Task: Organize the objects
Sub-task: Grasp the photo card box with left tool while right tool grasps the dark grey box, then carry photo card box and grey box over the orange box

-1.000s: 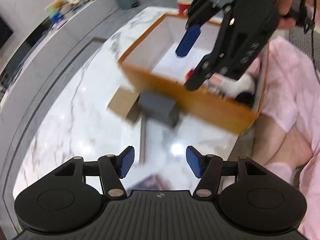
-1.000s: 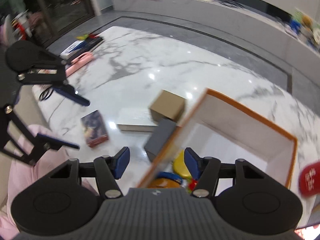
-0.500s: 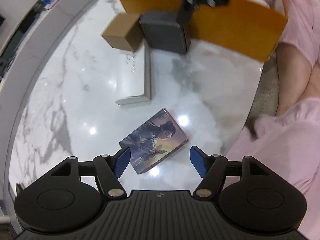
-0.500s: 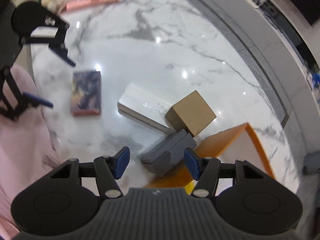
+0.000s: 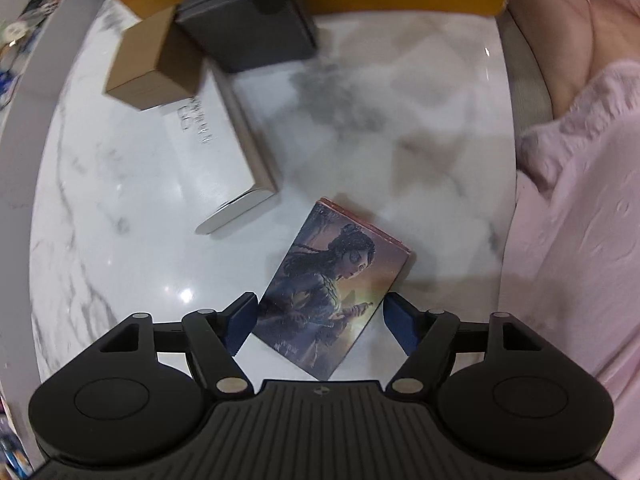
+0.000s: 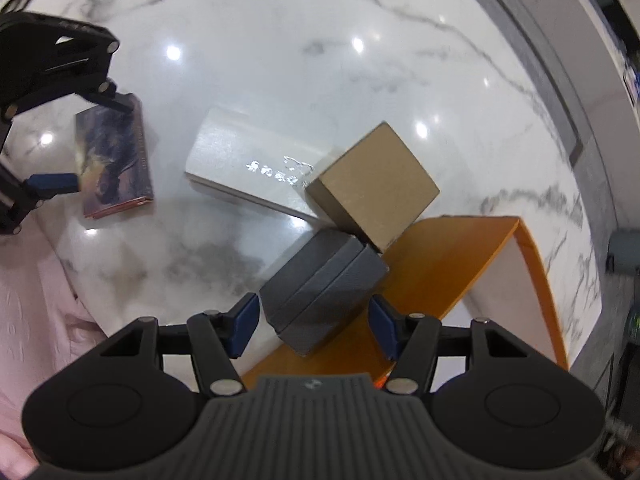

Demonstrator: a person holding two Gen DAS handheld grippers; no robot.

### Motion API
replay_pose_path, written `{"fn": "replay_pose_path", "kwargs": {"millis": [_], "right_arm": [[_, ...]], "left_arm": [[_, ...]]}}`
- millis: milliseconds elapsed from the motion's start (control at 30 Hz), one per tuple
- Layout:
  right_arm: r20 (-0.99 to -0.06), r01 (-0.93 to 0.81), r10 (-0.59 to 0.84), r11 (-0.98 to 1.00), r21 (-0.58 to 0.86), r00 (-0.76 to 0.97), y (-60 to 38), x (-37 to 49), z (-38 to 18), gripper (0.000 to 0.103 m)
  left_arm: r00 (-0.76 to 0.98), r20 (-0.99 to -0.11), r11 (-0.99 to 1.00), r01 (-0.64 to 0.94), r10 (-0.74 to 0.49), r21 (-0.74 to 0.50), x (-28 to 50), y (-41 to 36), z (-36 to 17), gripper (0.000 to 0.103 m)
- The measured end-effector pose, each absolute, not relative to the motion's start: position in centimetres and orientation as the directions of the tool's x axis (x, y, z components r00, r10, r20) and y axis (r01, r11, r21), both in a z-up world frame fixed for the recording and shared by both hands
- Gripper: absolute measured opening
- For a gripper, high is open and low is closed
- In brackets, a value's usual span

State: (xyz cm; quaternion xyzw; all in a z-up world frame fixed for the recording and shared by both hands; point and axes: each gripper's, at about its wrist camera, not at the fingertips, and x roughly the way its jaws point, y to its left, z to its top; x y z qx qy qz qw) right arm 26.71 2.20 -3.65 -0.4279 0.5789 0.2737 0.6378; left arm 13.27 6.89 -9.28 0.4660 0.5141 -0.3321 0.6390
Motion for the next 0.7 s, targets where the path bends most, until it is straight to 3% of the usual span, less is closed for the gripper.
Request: {"fn": "replay_pose_path", "kwargs": {"millis": [133, 267, 433, 600, 700], "right_arm": [[-0.970, -0.814, -0.191, 0.535, -0.229, 0.148, 2.5, 27.7, -4.6, 0.064], [-0.974, -0.792, -0.199, 0.574, -0.208, 0.111, 2.6, 28.2, -5.5, 0.064], [-0.979, -0.777, -0.187, 0.602, -0.183, 0.085, 2.7, 27.8, -5.8, 0.047], [-0.984, -0.786, -0.169, 0.599, -0.151, 0.060, 2.7, 27.0, -5.3, 0.043], [-0.984, -0.794, -0.168, 0.589, -0.150, 0.062, 2.6, 26.4, -5.1, 0.042]], "left_arm": [[0.234, -0.971, 0.303, 0.923, 0.044, 0.236, 13.1, 6.7, -9.6, 0.088], [0.202, -0.979, 0.380, 0.906, 0.004, 0.189, 13.3, 7.3, -9.3, 0.082], [0.149, -0.989, 0.535, 0.836, -0.012, 0.120, 13.2, 8.2, -9.0, 0.080], [0.023, -0.998, 0.748, 0.664, -0.052, -0.024, 14.1, 10.1, -9.1, 0.076], [0.051, -0.997, 0.733, 0.680, -0.054, -0.005, 13.1, 10.1, -9.0, 0.076]]}}
